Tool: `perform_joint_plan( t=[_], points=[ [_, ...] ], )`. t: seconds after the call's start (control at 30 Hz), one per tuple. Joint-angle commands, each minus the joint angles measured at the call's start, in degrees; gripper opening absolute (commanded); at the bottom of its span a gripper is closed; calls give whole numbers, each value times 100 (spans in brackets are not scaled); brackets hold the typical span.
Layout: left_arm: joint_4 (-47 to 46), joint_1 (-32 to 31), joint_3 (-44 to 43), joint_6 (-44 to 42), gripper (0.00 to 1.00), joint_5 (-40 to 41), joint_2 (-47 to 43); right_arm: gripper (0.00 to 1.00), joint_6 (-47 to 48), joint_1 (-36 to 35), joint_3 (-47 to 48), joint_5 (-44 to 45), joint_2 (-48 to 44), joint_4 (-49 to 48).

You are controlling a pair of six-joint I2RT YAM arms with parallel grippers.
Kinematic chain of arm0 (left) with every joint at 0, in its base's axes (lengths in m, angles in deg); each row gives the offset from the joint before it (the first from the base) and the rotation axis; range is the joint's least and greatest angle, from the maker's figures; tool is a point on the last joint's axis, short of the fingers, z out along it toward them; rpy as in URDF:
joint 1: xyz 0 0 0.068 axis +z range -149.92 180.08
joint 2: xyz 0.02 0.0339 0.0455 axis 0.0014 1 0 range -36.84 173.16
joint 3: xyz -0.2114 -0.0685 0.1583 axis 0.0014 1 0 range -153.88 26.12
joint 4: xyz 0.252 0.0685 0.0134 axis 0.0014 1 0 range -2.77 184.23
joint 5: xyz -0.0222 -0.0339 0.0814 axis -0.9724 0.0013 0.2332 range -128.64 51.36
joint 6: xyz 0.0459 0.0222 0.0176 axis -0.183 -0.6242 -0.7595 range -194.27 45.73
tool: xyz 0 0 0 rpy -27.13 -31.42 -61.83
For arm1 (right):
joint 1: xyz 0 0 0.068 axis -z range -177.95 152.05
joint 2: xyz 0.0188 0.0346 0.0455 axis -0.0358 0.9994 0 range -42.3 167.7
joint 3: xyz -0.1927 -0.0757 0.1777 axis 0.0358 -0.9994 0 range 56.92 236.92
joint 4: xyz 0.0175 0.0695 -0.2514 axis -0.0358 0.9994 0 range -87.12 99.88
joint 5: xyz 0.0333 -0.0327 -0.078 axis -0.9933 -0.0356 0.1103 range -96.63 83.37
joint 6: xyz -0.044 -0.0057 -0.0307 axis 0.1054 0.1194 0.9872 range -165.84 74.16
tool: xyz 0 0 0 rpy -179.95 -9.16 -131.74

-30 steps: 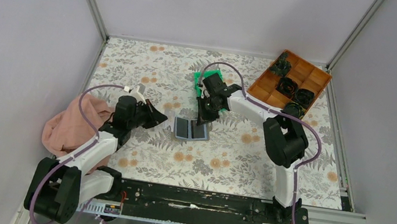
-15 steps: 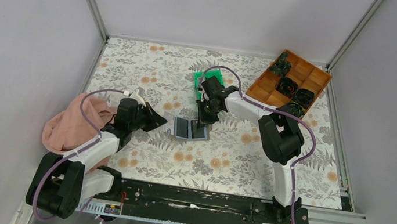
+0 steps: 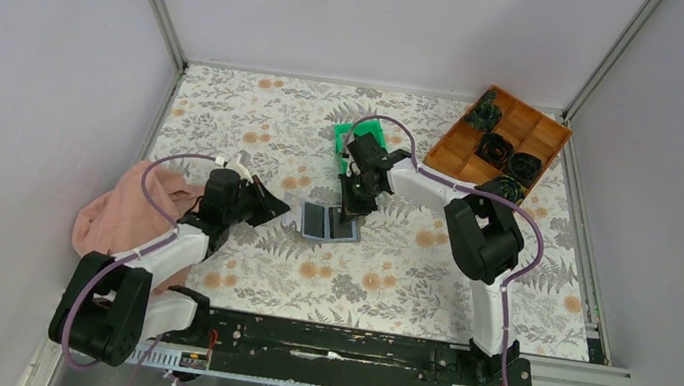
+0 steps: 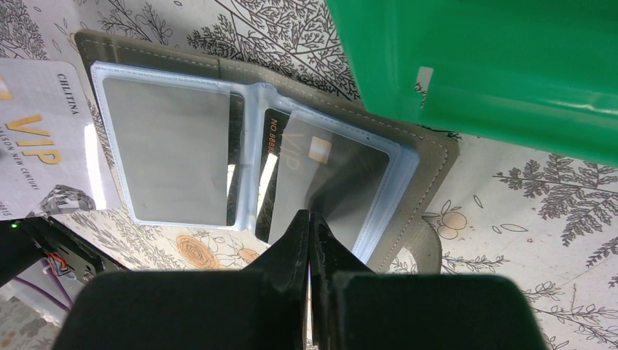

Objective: Put the credit cards into the card holder
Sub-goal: Turn over the card slot in the card holder.

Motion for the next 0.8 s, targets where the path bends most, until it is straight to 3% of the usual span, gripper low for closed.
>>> perform_joint_plan(
  t=[0.0, 0.77],
  points=[
    [-348, -53, -17, 8, 0, -58, 88, 0, -46, -5, 10, -52, 42, -43],
    [-427, -106, -139, -47, 0, -121, 291, 0, -93, 0, 5, -61, 88, -50]
  ],
)
